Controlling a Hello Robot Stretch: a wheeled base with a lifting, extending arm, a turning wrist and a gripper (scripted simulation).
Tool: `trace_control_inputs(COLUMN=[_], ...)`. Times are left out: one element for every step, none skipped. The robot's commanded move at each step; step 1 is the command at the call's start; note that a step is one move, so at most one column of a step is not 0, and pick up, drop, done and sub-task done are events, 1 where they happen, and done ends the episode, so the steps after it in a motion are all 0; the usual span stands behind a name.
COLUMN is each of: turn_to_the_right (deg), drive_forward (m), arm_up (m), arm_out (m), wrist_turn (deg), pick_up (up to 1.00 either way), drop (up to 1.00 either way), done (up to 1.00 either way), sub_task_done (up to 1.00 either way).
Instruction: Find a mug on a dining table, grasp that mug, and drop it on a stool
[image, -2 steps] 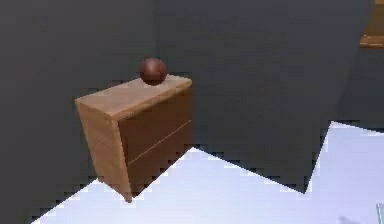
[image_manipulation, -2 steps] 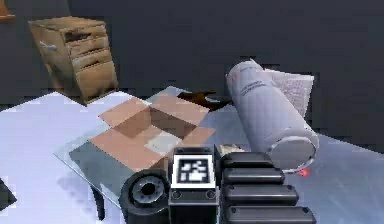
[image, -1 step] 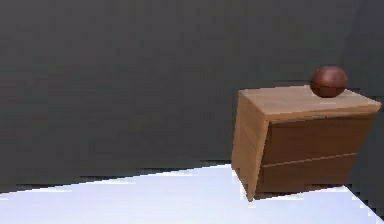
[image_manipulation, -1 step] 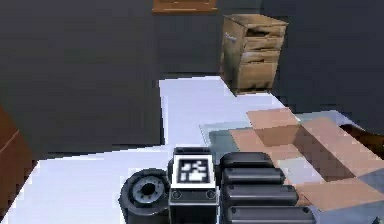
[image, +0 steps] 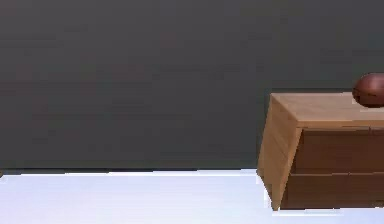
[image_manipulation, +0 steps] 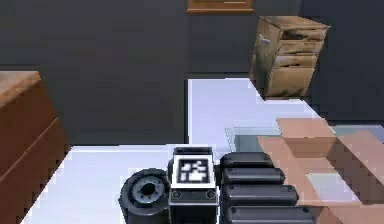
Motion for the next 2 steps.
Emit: trace_control_inputs(turn_to_the_right=[0.0,-45.0], drive_forward=[0.30,0.00], arm_up=[0.00,0.00], arm_out=[0.00,0.00], wrist_turn=[0.0,0.0], pick_up=[0.00,0.00], drop=[0.00,0.00], done=[0.00,0.00], sub_task_done=[0.00,0.00])
